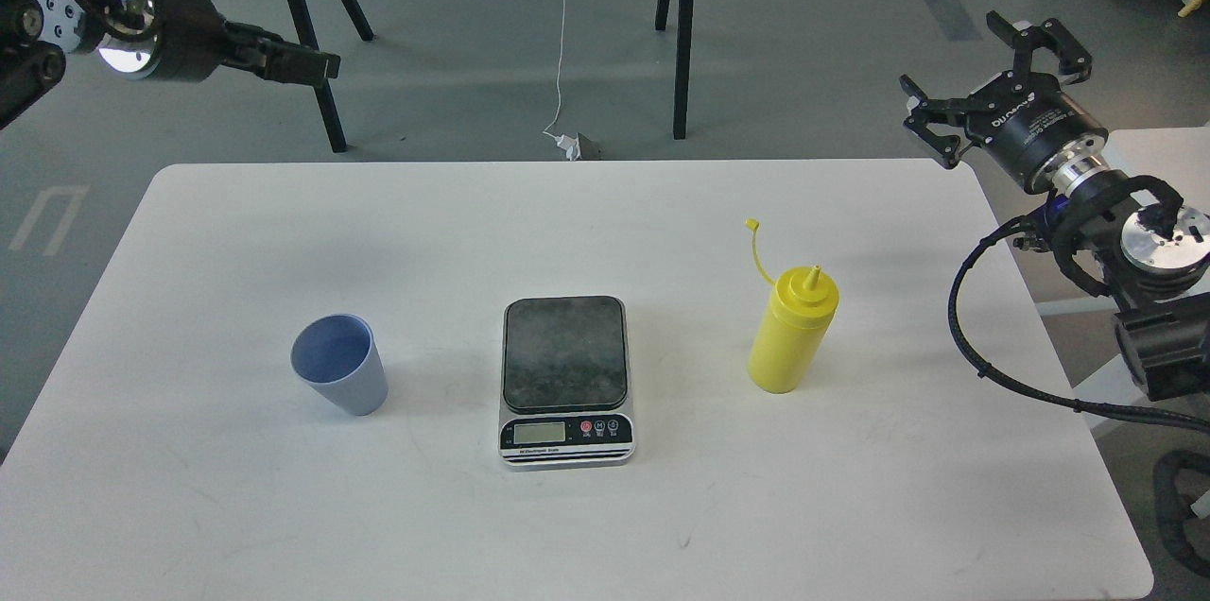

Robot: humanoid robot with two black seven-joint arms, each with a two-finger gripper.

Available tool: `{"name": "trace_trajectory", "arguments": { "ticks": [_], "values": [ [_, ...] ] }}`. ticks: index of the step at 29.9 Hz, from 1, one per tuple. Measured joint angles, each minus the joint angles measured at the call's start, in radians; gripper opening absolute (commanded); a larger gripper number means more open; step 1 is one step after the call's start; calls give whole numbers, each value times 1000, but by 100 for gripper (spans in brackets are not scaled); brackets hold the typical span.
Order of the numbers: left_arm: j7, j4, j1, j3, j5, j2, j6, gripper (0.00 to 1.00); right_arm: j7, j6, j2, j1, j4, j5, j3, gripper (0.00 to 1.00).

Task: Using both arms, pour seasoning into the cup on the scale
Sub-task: 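Move the left gripper down toward the blue cup, then close the left gripper on the rim of the blue cup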

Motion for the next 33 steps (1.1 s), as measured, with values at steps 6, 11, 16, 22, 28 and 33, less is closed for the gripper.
{"name": "trace_trajectory", "arguments": {
  "ticks": [6, 11, 16, 22, 28, 33],
  "values": [
    [0, -252, 11, 108, 72, 138, 0, 100, 1, 0, -2, -17, -2, -1, 1, 100],
    [1, -295, 69, 143, 75, 184, 0, 100, 1, 0, -1, -33, -2, -1, 2, 100],
    [1, -292, 135, 138, 74, 194, 0, 99, 2, 0, 0, -42, -2, -1, 1, 99],
    [1, -271, 168, 131, 38, 180, 0, 99, 2, 0, 2, -45, -21, -1, -2, 100],
    [1, -249, 199, 131, -7, 155, 0, 99, 2, 0, 2, -45, -26, -1, -2, 99],
    [1, -210, 233, 131, -29, 115, 0, 99, 2, 0, 2, -52, -36, -1, -1, 100]
  ]
}}
